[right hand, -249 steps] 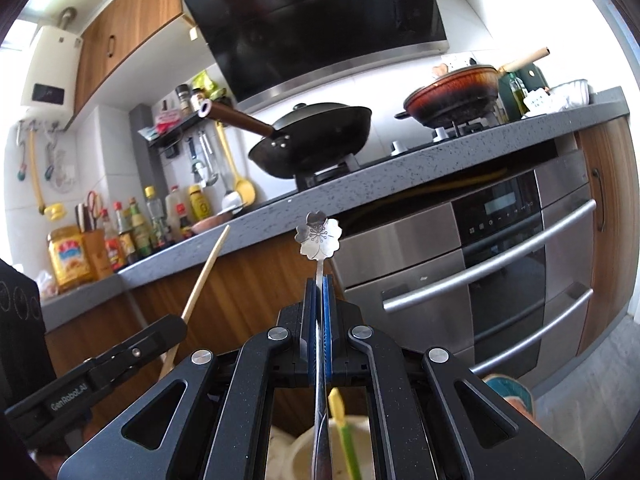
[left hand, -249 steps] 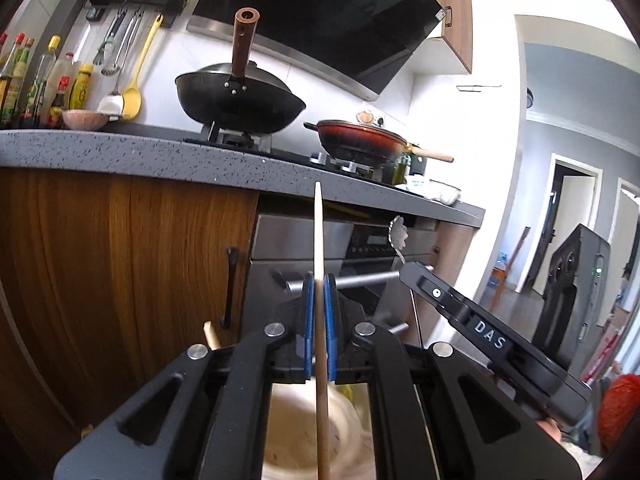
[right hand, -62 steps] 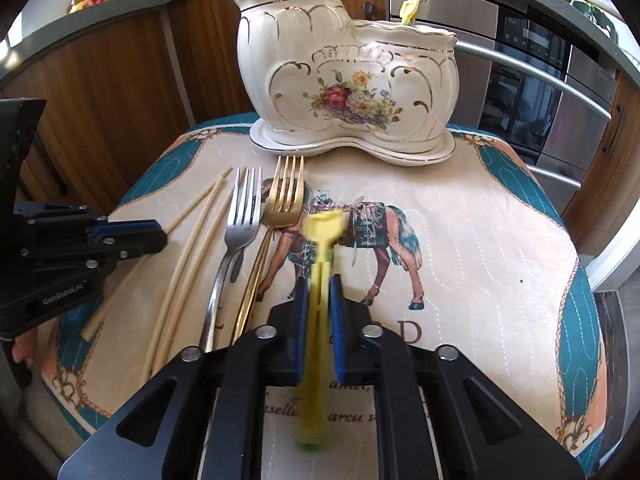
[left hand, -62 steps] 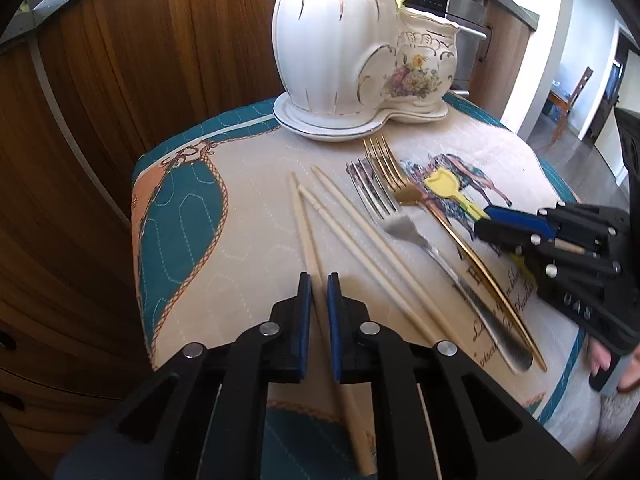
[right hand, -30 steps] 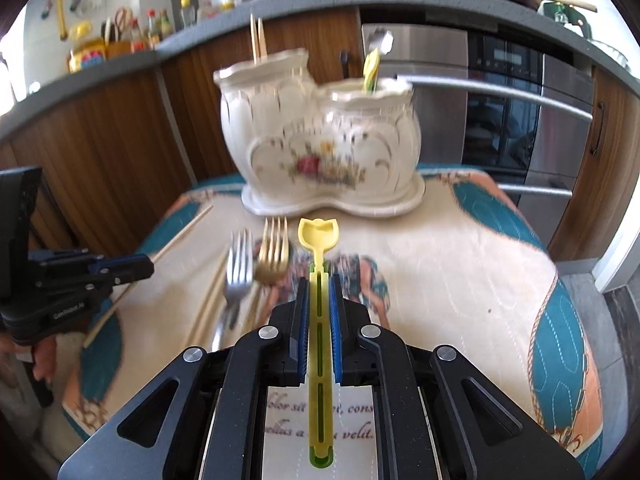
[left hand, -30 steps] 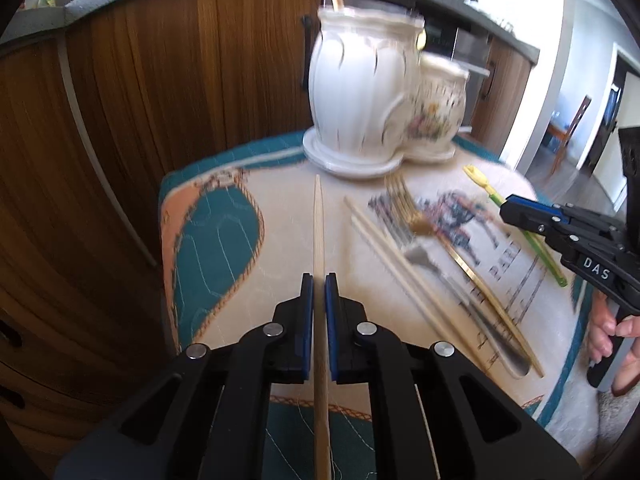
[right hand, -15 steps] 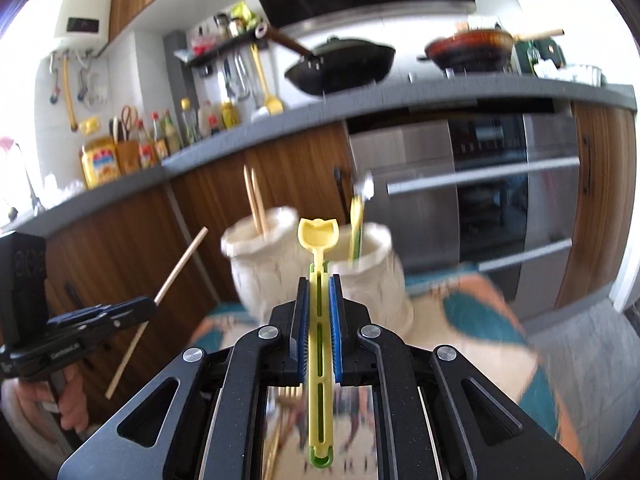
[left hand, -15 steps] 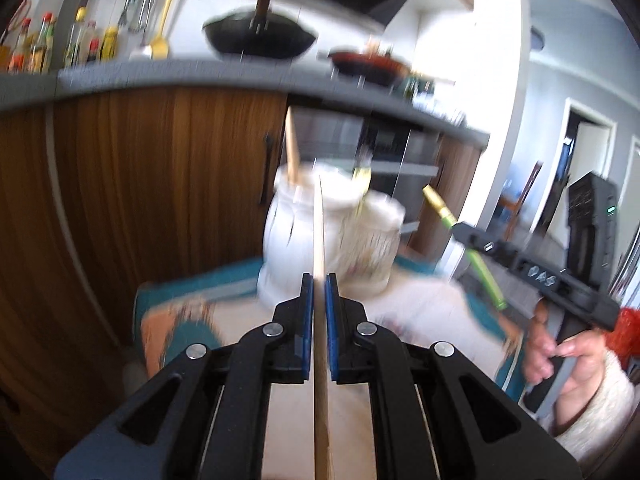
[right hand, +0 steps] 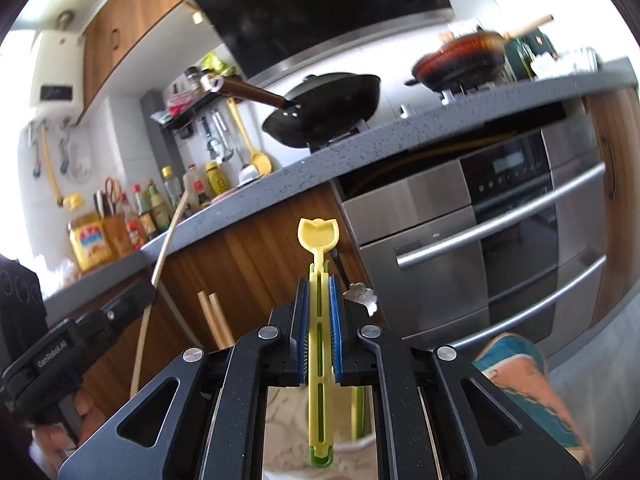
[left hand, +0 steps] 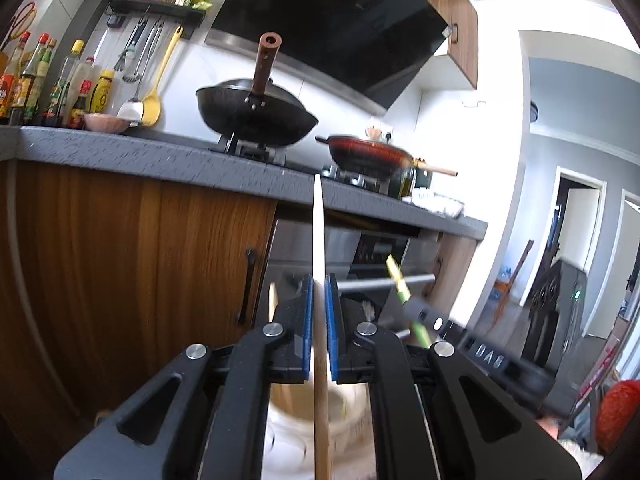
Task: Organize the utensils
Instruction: 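Lift the chopstick with the left tool while the right tool carries the spoon, then release the chopstick into the taller cup while the right tool releases the spoon into the shorter cup, then withdraw both open tools from the holder back over the placemat, then lower the right tool onto the gold fork and close it, then grasp a wooden chopstick with the left tool while the right tool holds the gold fork, then lift the chopstick with the left tool while the right tool carries the gold fork, then release the chopstick into the taller cup while the right tool releases the gold fork into the shorter cup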
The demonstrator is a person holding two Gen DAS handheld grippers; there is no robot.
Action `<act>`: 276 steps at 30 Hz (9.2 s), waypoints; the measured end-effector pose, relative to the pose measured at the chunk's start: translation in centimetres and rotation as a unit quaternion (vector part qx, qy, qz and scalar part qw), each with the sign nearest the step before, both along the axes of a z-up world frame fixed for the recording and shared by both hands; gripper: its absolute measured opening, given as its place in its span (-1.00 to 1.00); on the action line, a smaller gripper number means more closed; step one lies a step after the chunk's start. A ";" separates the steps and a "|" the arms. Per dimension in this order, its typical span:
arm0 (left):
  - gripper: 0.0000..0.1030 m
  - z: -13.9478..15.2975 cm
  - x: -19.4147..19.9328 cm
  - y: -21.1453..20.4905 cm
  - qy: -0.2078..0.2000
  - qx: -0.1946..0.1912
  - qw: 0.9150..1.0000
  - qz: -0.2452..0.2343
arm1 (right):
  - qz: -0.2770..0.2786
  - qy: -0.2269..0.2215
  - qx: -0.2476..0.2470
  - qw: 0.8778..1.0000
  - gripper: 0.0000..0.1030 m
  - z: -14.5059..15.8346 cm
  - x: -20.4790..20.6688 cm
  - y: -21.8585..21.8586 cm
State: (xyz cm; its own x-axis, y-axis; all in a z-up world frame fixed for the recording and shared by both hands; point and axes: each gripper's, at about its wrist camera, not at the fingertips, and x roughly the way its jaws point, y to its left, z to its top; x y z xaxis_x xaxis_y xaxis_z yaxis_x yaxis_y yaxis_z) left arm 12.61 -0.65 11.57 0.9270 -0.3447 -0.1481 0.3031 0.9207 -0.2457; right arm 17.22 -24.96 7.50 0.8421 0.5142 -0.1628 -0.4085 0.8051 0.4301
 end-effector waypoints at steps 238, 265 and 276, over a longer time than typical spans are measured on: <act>-0.92 0.4 0.8 -0.9 -0.067 -0.010 0.998 0.011 | -0.082 -0.098 -0.039 0.991 -0.87 2.7 -3.2 -1.5; -0.92 -5.0 -0.1 0.7 0.007 0.057 0.997 0.060 | -0.043 -0.004 -0.124 0.991 -0.87 -3.5 -1.1 1.9; -0.47 -5.7 -0.2 1.4 0.028 0.054 0.996 0.060 | -0.059 0.009 -0.138 0.989 -0.86 -4.0 -0.8 1.8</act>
State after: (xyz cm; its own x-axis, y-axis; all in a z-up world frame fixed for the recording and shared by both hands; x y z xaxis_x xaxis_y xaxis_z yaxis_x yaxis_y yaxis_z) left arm 12.42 0.78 5.84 0.9500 -0.2104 -0.2306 0.1772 0.9717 -0.1564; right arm 16.41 -23.14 3.51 0.8889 0.3474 -0.2988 -0.2997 0.9340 0.1945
